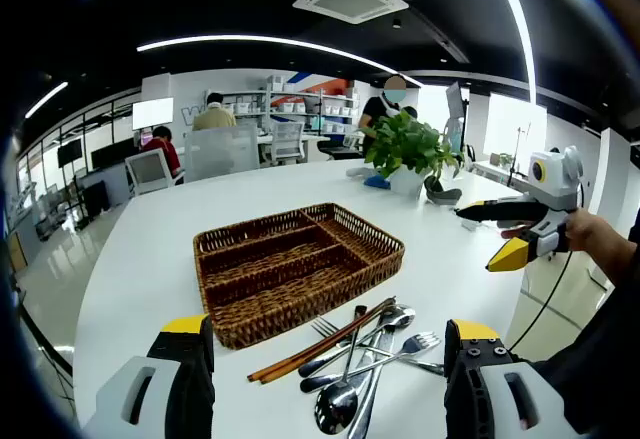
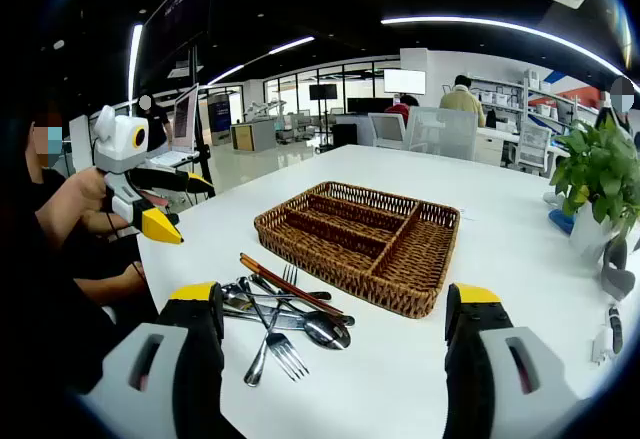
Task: Arrange the knives, forks, and spoons in their matching storage slots by inserting each utensil handle-first until every utensil is classified and aligned in the correct compartment
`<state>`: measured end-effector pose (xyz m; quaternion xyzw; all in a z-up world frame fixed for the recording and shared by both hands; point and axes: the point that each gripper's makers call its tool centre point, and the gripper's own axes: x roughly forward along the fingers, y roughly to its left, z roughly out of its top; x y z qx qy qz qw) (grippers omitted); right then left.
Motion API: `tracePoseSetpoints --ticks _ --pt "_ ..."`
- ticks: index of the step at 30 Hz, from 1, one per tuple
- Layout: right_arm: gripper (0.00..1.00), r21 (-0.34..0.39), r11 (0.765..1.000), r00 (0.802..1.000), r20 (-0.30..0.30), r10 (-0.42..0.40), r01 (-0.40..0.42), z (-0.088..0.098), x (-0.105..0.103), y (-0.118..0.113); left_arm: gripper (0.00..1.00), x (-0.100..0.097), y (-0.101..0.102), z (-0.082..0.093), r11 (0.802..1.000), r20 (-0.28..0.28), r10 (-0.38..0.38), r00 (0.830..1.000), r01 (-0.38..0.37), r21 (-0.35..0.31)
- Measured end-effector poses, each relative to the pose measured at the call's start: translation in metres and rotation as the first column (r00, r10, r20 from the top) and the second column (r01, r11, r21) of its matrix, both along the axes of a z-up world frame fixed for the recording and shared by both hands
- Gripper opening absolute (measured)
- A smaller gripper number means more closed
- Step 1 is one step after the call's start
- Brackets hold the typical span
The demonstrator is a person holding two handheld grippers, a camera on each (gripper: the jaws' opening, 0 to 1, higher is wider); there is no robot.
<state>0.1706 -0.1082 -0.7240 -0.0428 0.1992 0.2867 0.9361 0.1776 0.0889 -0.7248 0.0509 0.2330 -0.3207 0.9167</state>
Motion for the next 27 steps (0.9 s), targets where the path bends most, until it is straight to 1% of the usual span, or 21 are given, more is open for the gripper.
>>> tracePoseSetpoints --ticks 13,27 --pt "0.92 -0.014 1.000 1.000 -0.004 0.011 -0.011 -0.002 0.001 0.001 1.00 -0.004 0.002 -0.002 1.000 -0.007 -0.003 1.000 0.003 0.000" --pt "0.90 -0.025 0.999 1.000 -0.011 0.026 -0.026 -0.003 0.002 0.004 1.00 -0.006 0.010 -0.006 1.000 -0.013 -0.001 1.000 0.001 0.011"
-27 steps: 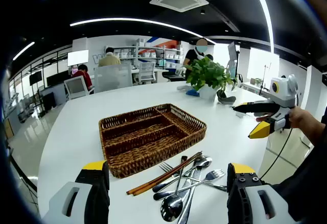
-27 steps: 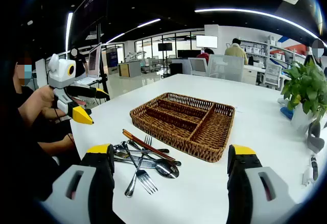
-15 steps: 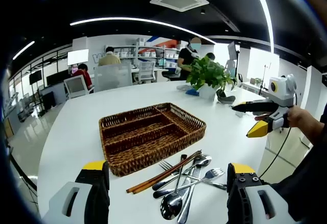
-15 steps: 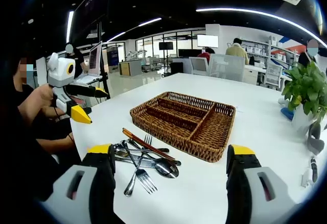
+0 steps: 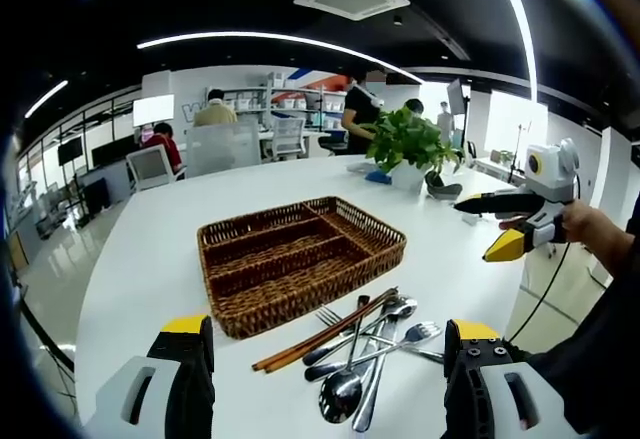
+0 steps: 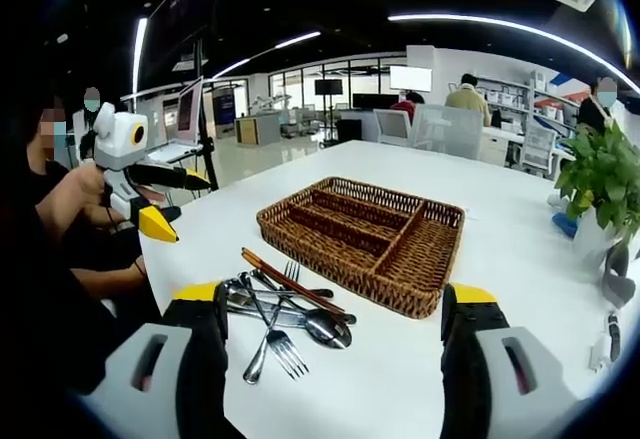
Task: Arrange the knives, forks, and spoons in their matching storage slots by inserting each utensil handle-first until every utensil is classified and aligned in the correct compartment
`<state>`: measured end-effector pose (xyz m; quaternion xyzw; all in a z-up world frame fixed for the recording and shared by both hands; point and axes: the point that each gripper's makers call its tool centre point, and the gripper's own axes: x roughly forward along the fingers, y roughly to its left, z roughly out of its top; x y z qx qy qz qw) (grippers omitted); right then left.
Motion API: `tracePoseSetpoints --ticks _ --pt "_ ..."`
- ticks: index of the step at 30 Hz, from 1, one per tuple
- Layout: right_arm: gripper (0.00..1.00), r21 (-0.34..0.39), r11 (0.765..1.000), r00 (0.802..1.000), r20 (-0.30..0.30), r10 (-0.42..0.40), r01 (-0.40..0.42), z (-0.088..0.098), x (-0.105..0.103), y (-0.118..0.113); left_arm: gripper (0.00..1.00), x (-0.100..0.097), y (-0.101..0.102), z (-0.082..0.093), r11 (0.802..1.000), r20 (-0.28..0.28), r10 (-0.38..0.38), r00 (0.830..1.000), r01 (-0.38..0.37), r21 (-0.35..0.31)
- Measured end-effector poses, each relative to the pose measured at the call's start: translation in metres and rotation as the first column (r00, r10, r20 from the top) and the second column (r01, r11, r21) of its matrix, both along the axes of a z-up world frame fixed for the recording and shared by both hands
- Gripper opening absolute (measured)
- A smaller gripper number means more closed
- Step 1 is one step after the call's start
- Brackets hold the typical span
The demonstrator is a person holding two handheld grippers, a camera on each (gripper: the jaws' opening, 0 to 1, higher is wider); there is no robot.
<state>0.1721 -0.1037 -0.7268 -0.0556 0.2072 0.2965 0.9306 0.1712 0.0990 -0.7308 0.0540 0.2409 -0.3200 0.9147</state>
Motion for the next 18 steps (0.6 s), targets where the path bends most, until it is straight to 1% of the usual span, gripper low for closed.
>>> tracePoseSetpoints --ticks 4,8,11,14,18 --pt "0.89 -0.005 1.000 1.000 -0.002 0.003 -0.003 -0.001 0.000 0.001 1.00 0.000 0.003 -0.002 1.000 0.000 0.004 1.000 -0.004 0.006" --pt "0.88 -0.009 1.000 1.000 -0.003 0.009 -0.009 -0.001 0.000 0.001 1.00 0.000 0.006 -0.005 1.000 0.000 0.002 1.000 -0.002 0.027" --pt "0.87 -0.017 1.000 1.000 -0.001 0.020 -0.020 0.000 0.002 0.004 1.00 -0.003 0.005 -0.004 1.000 0.000 -0.003 1.000 0.003 0.022" --pt "0.82 -0.037 0.998 0.999 0.001 0.049 -0.049 0.000 0.003 0.009 1.00 -0.005 0.003 -0.002 1.000 0.003 -0.008 1.000 0.008 0.011" --pt "0.80 -0.070 0.993 0.995 -0.011 0.097 -0.098 -0.003 0.003 0.017 1.00 -0.009 0.002 -0.001 1.000 0.007 -0.012 1.000 0.012 0.000"
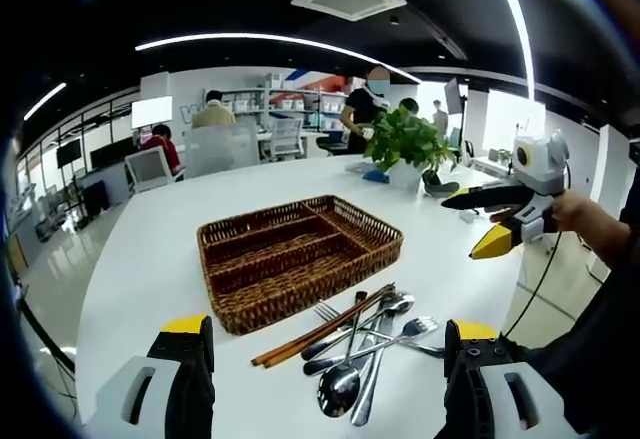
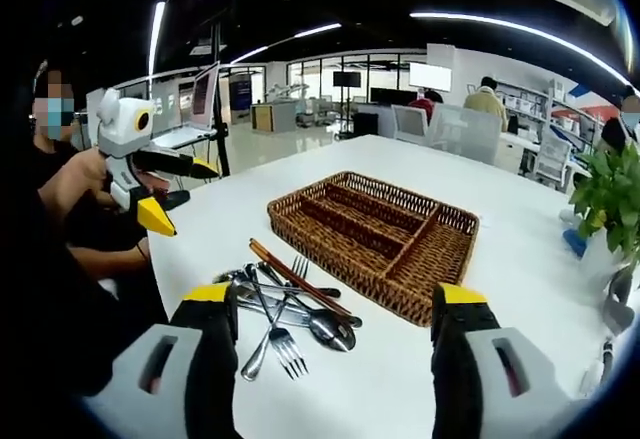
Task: Arrange the knives, forks, and spoons in their matching storage slots by inserting each utensil handle-first until every utensil is classified and aligned in the correct compartment
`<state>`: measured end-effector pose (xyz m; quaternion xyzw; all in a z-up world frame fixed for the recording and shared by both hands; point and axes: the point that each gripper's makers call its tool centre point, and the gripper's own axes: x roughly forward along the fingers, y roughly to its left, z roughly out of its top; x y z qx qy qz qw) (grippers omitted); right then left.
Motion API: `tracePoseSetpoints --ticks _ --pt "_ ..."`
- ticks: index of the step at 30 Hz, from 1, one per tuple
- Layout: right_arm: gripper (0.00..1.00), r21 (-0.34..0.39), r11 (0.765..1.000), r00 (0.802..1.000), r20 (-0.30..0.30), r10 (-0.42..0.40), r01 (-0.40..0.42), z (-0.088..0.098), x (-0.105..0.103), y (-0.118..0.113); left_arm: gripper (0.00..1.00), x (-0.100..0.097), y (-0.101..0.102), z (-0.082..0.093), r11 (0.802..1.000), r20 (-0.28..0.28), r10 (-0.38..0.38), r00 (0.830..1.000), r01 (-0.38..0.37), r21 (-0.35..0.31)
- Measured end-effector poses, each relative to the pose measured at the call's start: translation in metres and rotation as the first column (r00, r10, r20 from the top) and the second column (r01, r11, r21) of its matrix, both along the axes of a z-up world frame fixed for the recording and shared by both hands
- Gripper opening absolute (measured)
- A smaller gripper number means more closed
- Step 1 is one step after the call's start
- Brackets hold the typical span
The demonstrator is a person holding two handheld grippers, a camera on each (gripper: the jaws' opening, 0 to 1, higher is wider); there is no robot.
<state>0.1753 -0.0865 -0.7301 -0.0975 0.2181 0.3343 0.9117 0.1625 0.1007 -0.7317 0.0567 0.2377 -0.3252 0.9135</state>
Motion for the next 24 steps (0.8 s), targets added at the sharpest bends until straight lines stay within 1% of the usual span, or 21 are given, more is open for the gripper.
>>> tracePoseSetpoints --ticks 4,7,14,17,24 --pt "0.76 -0.030 0.999 0.999 -0.009 0.035 -0.035 -0.003 0.001 0.006 1.00 -0.004 -0.001 0.002 1.000 0.005 -0.004 1.000 0.004 -0.009" --pt "0.70 -0.040 0.997 0.998 -0.015 0.068 -0.069 -0.004 0.002 0.013 1.00 -0.007 -0.001 0.003 1.000 0.006 -0.004 1.000 0.004 -0.013" --pt "0.61 -0.069 0.989 0.992 -0.022 0.128 -0.129 -0.006 0.008 0.026 1.00 -0.013 -0.001 0.001 1.000 -0.001 0.003 1.000 -0.003 -0.015" --pt "0.58 -0.079 0.985 0.988 -0.032 0.153 -0.156 -0.009 0.010 0.030 1.00 -0.014 -0.001 0.000 1.000 -0.002 0.004 1.000 -0.004 -0.017" --pt "0.52 -0.140 0.964 0.974 -0.063 0.218 -0.225 -0.022 0.011 0.040 1.00 -0.017 -0.001 -0.001 1.000 -0.003 0.005 1.000 -0.005 -0.010"
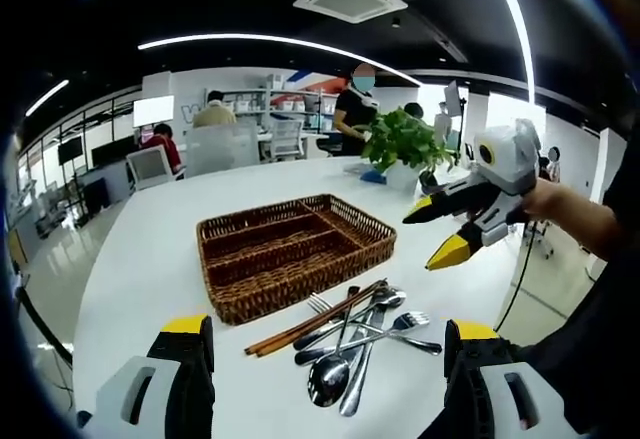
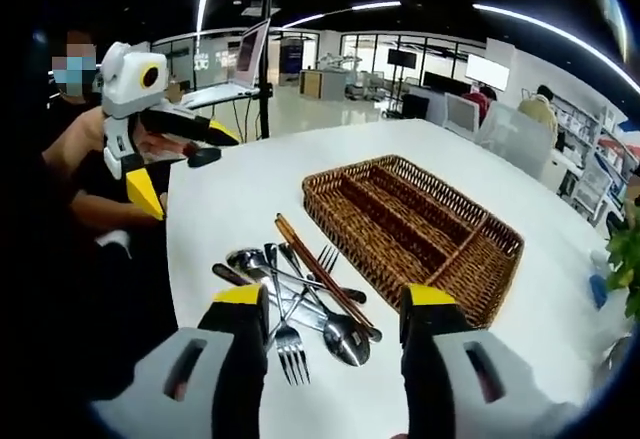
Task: Arrange the knives, forks, and spoons in their matching storage slots by inserting each utensil handle-first until every utensil is classified and aligned in the correct compartment
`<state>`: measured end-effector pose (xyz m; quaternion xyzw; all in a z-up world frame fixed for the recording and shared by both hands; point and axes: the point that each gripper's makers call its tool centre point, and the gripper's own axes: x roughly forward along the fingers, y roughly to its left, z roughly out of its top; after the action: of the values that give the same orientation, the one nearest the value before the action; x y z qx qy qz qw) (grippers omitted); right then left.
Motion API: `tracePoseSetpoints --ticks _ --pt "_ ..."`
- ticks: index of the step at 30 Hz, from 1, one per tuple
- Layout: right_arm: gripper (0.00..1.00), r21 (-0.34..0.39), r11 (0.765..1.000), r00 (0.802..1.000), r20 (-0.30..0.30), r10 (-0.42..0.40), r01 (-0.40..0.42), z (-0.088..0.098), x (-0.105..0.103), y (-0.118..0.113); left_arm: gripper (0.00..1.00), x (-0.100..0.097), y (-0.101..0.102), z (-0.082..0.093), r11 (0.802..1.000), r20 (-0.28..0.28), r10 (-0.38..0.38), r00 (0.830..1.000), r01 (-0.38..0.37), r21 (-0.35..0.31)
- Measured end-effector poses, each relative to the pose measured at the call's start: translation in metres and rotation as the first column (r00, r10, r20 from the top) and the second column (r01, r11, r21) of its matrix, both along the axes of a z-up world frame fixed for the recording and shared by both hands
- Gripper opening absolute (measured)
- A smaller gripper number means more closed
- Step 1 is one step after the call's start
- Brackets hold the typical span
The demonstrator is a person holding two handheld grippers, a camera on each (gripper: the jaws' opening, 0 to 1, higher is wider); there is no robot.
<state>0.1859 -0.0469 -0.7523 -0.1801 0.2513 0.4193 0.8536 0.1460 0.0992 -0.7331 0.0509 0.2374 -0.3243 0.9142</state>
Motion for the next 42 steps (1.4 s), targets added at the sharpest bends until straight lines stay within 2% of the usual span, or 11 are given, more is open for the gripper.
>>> tracePoseSetpoints --ticks 10,16,21,31,42 --pt "0.44 -0.068 0.994 0.996 0.016 0.090 -0.089 -0.007 0.015 0.016 1.00 -0.002 -0.003 0.002 1.000 0.007 -0.001 1.000 0.001 -0.012" --pt "0.38 -0.128 0.980 0.987 0.012 0.158 -0.155 -0.018 0.023 0.032 1.00 -0.002 -0.002 0.001 1.000 0.010 0.003 1.000 -0.003 -0.004" --pt "0.32 -0.145 0.972 0.982 0.008 0.188 -0.185 -0.023 0.032 0.044 1.00 -0.003 0.000 -0.001 1.000 0.003 -0.001 1.000 0.001 0.006" --pt "0.28 -0.225 0.934 0.959 -0.005 0.285 -0.279 -0.045 0.041 0.070 1.00 -0.003 0.001 0.001 1.000 0.003 0.009 1.000 -0.009 -0.018" --pt "0.25 -0.269 0.910 0.948 -0.037 0.317 -0.315 -0.061 0.053 0.082 1.00 -0.001 0.003 0.004 1.000 0.007 0.005 1.000 -0.005 -0.004"
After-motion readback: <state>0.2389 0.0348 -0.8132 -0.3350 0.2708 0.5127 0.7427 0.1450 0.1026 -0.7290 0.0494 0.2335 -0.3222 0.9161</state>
